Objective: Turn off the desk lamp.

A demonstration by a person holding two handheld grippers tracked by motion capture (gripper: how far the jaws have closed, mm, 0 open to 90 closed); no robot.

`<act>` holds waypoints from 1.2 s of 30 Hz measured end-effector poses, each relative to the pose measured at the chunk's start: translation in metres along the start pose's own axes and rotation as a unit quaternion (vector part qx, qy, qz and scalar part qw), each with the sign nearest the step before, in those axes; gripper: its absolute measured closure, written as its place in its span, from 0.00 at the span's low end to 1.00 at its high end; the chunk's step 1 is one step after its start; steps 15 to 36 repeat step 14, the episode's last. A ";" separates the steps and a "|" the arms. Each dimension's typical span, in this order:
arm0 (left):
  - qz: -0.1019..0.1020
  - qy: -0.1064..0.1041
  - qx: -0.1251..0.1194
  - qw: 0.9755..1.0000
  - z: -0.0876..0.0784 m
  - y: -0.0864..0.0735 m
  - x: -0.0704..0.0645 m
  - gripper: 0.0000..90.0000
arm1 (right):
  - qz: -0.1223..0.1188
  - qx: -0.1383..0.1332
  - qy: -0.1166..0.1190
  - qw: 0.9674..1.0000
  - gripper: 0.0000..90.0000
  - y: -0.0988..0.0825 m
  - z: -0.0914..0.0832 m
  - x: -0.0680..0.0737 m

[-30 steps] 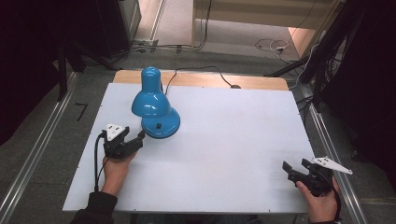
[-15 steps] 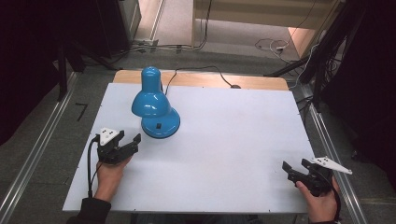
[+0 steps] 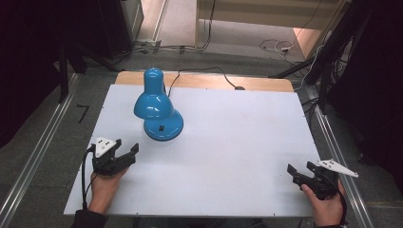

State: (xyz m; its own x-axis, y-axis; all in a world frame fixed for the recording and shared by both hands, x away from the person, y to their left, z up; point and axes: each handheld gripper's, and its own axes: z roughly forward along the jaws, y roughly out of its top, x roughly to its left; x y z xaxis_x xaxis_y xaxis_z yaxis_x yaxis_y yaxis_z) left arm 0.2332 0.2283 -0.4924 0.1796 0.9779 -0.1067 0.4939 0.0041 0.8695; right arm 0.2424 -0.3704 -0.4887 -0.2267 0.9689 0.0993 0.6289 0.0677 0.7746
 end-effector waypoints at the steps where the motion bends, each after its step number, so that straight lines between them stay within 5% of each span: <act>1: 0.001 -0.001 0.001 1.000 -0.001 -0.001 0.001 0.35 | 0.000 0.000 0.000 1.000 0.21 0.000 0.000 0.000; 7: 0.009 0.000 0.009 1.000 -0.011 -0.009 0.003 0.35 | 0.000 0.000 -0.001 1.000 0.21 0.000 0.000 0.000; 14: 0.010 0.016 0.037 0.999 -0.021 -0.022 0.012 0.21 | 0.002 -0.001 -0.002 1.000 0.21 0.000 -0.001 0.000; 36: 0.010 0.016 0.037 0.999 -0.021 -0.022 0.012 0.21 | 0.002 -0.001 -0.002 1.000 0.21 0.000 -0.001 0.000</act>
